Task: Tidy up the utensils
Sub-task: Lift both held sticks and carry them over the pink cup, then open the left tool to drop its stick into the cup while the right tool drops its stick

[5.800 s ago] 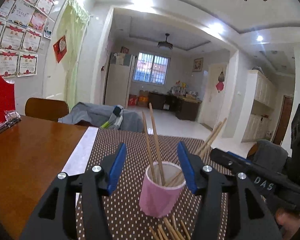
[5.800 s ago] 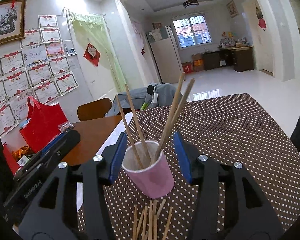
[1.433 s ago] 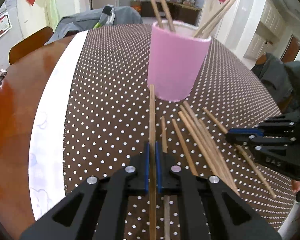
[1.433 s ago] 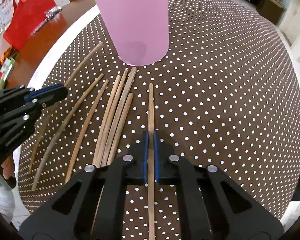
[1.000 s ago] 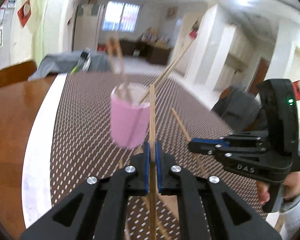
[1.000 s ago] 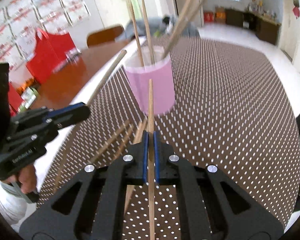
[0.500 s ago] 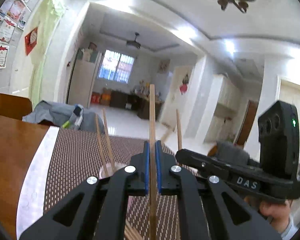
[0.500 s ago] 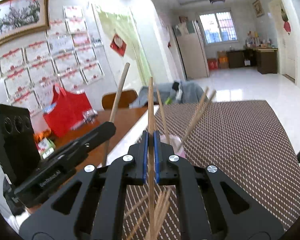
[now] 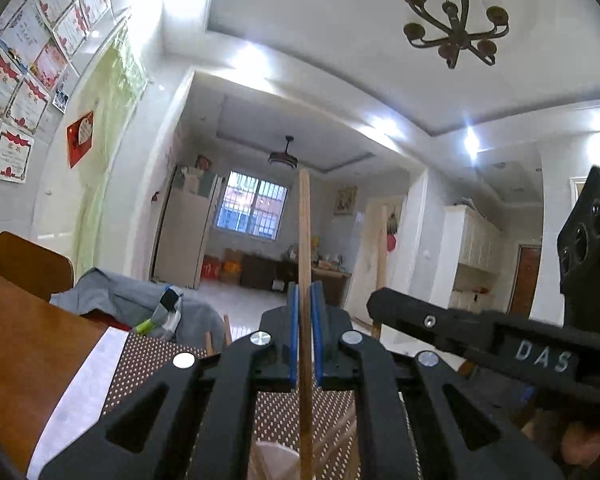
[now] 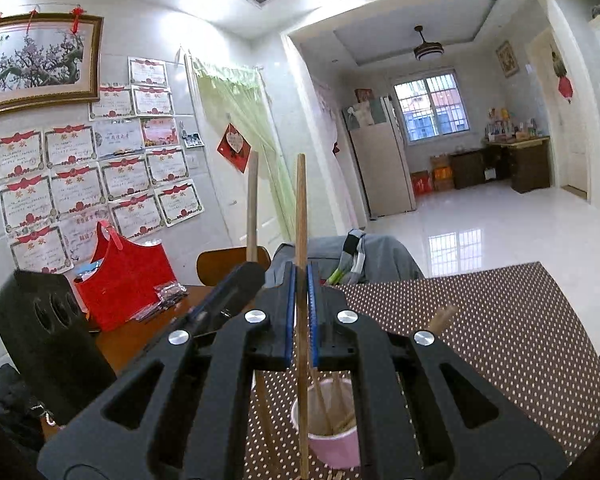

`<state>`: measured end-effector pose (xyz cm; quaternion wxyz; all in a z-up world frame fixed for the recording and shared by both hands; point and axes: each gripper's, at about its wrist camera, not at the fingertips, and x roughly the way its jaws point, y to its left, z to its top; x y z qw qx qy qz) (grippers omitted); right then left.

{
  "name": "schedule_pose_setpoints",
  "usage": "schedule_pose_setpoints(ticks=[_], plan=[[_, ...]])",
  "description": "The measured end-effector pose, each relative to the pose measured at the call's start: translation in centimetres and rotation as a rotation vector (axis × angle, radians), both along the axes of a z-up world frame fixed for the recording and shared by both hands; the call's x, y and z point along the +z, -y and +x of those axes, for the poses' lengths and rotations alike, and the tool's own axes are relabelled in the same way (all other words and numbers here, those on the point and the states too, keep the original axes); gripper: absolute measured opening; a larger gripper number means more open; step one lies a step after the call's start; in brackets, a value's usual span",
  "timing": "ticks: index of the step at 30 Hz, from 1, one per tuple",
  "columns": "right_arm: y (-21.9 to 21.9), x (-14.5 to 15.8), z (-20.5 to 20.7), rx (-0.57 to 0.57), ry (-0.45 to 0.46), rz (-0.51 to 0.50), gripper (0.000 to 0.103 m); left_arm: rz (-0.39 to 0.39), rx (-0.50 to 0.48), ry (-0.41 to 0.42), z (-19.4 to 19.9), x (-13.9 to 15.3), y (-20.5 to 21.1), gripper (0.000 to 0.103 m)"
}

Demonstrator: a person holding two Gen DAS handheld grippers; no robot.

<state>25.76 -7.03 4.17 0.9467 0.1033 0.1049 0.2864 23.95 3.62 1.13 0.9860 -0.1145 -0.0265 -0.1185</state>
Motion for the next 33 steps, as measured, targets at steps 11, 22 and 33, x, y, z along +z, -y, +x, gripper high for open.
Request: schedule_pose_setpoints(ticks=[11, 22, 33], plan=[[0.0, -0.3, 2.5, -0.075, 0.046, 0.036, 0.006, -0.052, 0.134, 0.072, 2.3, -0.5, -0.5, 0.006], [-0.2, -2.5, 3.8, -0.084, 0.022, 0.028, 0.006, -0.002, 0.162, 0.033, 2.9, -2.9, -0.3, 0.006], [-0.3, -4.1, 2.8, -0.065, -0.031, -0.009, 0.006, 0.034, 0.126, -0.037, 1.6, -3.6, -0.5, 0.006]])
